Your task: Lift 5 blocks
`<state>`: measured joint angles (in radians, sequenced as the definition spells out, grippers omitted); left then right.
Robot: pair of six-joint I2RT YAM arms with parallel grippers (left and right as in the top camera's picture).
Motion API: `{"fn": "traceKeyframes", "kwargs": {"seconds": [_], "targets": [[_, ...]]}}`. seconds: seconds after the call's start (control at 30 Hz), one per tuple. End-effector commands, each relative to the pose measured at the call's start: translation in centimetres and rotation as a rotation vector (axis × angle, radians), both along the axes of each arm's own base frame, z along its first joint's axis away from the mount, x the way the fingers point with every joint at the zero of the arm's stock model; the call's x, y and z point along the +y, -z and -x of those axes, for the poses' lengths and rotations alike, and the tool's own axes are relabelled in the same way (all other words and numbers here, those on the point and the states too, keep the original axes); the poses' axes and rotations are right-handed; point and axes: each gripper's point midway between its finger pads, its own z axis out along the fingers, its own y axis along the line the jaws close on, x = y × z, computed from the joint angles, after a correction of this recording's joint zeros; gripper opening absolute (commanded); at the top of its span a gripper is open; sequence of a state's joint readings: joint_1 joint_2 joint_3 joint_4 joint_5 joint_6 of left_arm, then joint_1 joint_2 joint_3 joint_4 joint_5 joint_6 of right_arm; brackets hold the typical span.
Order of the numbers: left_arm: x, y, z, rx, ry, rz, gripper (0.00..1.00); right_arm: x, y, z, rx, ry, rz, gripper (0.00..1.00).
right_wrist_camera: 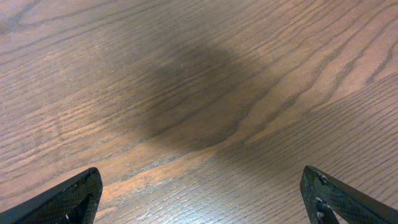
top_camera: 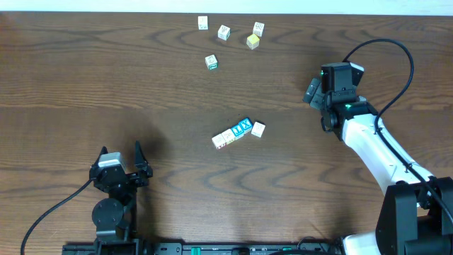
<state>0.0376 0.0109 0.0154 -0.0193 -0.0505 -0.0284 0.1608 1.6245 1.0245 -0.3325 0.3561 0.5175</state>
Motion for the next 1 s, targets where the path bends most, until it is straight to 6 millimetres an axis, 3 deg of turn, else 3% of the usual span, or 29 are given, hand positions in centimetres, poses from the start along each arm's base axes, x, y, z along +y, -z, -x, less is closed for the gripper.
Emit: {"fn": "traceKeyframes", "kwargs": {"seconds": [0.0, 0.17, 0.27, 0.47, 0.67, 0.77, 0.87, 0.97], "targets": [[0.1, 1.7, 0.2, 0.056, -0.006, 0.008, 0.78, -0.4, -0.8, -0.2, -0.02, 0.012, 0.012, 0.99], [0.1, 1.7, 0.2, 0.056, -0.006, 0.008, 0.78, -0.3, -0.8, -0.2, -0.018, 0.008, 0.006, 0.99], [0.1, 1.7, 0.2, 0.056, -0.006, 0.008, 0.78, 0.0, -1.8, 0.1, -0.036, 0.0, 0.003, 0.99], [0.1, 1.7, 0.2, 0.056, -0.006, 0.008, 0.78, 3.1, -7.4, 3.0, -0.111, -0.091, -0.01, 0.99], [0.1, 1.7, 0.2, 0.056, -0.006, 0.008, 0.78, 2.0, -15.6, 6.4, -0.322, -0.067, -0.017, 0.99], [0.1, 1.7, 0.2, 0.056, -0.006, 0.008, 0.78, 1.2, -18.4, 8.4, -0.424, -0.058, -0.042, 0.99], [0.1, 1.7, 0.2, 0.056, -0.006, 0.008, 0.78, -0.1, -19.9, 10.2, -0.531, -0.028, -0.061, 0.99], [0.1, 1.7, 0.2, 0.056, -0.006, 0.008, 0.78, -1.6, -19.6, 11.9, -0.63, -0.008, -0.059, 0.99]]}}
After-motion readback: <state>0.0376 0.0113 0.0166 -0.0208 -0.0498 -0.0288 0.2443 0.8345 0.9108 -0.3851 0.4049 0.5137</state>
